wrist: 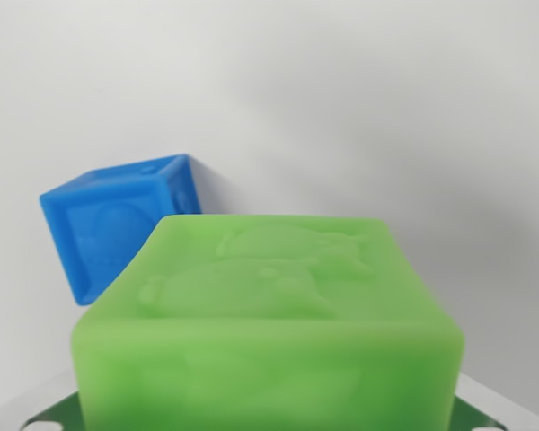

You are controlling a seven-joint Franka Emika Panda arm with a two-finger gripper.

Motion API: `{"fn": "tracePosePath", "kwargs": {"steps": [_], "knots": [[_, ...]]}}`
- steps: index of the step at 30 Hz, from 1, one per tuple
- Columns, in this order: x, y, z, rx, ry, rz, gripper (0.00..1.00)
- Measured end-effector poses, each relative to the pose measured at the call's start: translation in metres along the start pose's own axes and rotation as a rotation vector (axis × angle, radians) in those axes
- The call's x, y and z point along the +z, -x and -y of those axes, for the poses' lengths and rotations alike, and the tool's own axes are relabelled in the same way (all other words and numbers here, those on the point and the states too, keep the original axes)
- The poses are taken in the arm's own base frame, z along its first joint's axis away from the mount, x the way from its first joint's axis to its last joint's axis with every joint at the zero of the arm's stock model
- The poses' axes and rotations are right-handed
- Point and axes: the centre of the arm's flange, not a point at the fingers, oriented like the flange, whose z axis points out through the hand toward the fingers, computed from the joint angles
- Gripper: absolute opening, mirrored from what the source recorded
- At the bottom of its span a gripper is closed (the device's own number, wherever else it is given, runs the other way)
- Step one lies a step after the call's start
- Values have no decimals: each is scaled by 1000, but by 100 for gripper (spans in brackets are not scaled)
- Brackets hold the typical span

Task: Stack cube

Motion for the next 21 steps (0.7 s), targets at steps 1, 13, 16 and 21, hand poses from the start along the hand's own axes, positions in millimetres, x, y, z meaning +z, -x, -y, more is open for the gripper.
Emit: {"fn": "tracePosePath", "kwargs": {"steps": [1, 13, 16, 21], "knots": [[0, 2, 1, -6, 0, 0, 0], [-4, 19, 14, -78, 2, 0, 0], [-4, 24, 18, -98, 2, 0, 0], [-6, 31, 23, -130, 3, -1, 0]]}}
